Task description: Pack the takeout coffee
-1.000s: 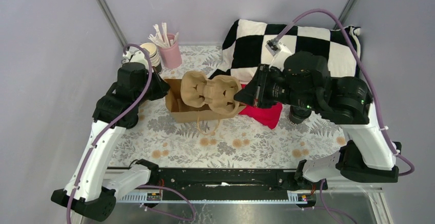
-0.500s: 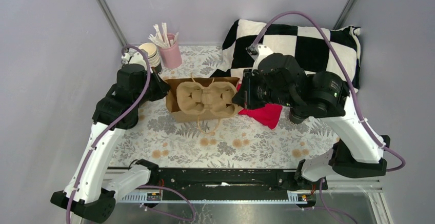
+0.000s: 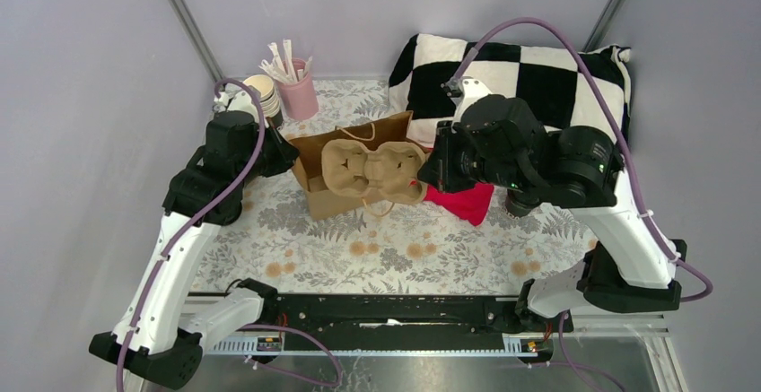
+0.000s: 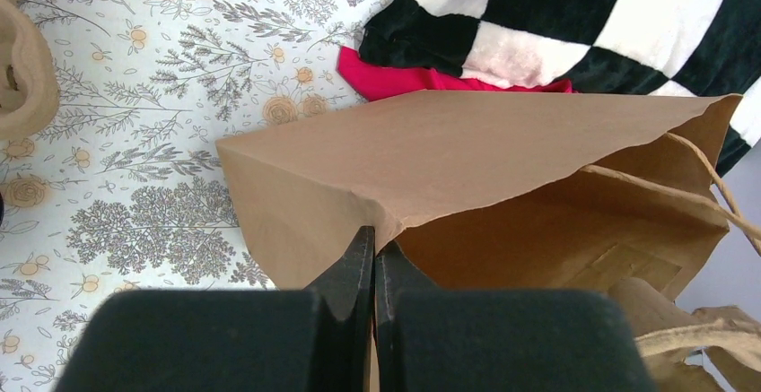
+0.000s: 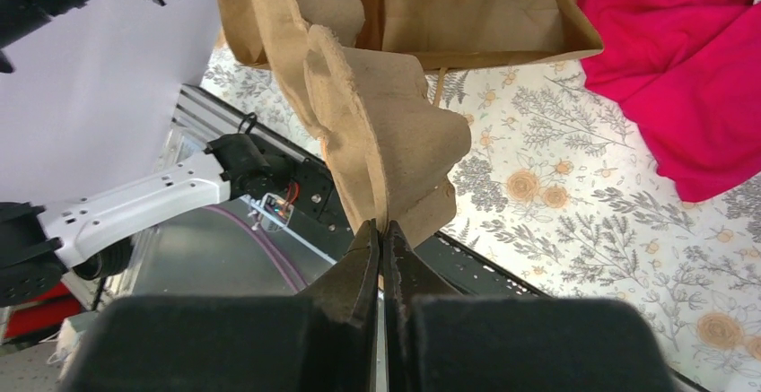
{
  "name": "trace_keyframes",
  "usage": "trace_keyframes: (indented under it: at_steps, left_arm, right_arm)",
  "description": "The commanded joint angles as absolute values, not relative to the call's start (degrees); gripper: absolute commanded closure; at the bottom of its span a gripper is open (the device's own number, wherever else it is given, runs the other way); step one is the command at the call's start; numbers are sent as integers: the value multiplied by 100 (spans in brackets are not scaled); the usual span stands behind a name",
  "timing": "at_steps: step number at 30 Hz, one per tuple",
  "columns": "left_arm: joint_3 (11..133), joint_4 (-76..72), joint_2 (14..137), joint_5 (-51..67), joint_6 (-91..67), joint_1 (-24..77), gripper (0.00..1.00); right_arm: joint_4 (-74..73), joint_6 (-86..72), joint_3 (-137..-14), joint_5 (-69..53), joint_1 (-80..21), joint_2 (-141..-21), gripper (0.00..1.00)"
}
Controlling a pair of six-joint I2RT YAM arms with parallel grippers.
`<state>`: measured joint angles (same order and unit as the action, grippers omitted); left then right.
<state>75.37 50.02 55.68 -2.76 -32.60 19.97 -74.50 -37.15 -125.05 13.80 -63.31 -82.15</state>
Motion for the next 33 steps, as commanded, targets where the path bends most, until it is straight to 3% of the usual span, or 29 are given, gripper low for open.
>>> trace_keyframes:
  at_steps: [1, 11, 19, 33]
  left_arm:
    - [7574, 4729, 5546, -229, -3173, 2021, 100]
    - [7506, 4702, 5545, -220, -3186, 2038, 100]
    - [7405, 4666, 5406, -198, -3210, 2078, 100]
    - [7217, 4618, 5220, -226, -3199, 2109, 100]
  right_arm:
    - [-7179, -4008, -12521, 1205, -6270, -7868, 100]
    - [-6799, -3983, -12870, 277, -6249, -8395, 100]
    - [-6945, -4074, -13185, 561, -6109, -8794, 100]
    - [-6273, -4769, -12111, -837, -5133, -8329, 100]
